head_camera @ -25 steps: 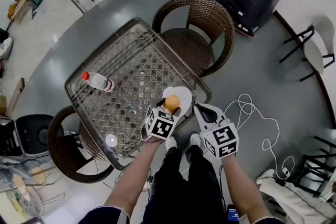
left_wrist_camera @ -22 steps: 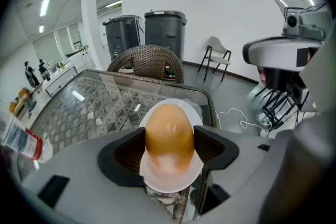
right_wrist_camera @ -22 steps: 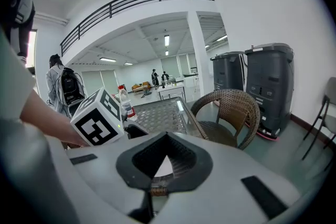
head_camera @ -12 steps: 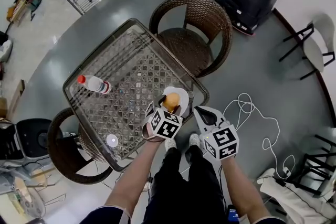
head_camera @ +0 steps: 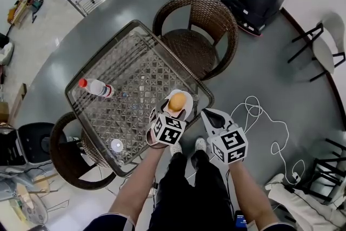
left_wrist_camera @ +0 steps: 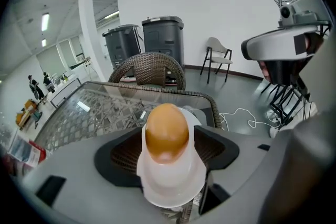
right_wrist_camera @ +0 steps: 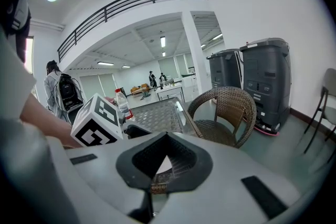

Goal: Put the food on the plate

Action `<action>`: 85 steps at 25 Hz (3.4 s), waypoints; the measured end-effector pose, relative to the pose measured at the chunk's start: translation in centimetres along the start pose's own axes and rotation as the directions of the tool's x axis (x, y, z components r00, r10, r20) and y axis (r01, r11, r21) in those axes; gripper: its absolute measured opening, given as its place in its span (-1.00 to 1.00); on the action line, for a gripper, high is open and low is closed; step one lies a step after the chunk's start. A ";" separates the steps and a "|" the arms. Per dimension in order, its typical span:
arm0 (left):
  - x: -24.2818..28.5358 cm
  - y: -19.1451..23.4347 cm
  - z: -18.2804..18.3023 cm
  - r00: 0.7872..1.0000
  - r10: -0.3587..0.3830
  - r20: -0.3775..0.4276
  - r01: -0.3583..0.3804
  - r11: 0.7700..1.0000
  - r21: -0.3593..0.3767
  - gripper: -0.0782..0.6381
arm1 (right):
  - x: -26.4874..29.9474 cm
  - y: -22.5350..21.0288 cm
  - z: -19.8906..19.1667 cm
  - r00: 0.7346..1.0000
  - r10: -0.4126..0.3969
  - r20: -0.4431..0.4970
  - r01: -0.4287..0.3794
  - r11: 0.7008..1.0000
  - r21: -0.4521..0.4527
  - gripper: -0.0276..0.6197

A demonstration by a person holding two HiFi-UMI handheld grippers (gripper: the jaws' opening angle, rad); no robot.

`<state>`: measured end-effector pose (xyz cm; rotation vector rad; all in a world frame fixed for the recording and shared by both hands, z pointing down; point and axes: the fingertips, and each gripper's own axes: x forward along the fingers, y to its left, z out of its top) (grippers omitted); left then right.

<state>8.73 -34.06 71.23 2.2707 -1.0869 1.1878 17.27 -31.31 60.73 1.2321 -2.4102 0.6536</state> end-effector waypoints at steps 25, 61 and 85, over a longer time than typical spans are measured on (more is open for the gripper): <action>-16.3 1.5 7.6 0.909 0.060 0.413 0.029 0.978 -0.207 -0.45 | -2.2 4.0 8.0 0.988 0.075 0.133 -0.067 0.995 -0.068 -0.91; -32.9 1.9 18.0 0.671 0.066 0.739 0.104 0.978 -0.181 -0.76 | -9.2 11.9 24.4 0.854 0.248 0.457 -0.158 0.961 -0.225 -0.91; -33.4 1.6 17.1 0.675 0.051 0.736 0.107 0.980 -0.166 -0.76 | -9.2 12.4 23.4 0.863 0.237 0.447 -0.158 0.965 -0.207 -0.91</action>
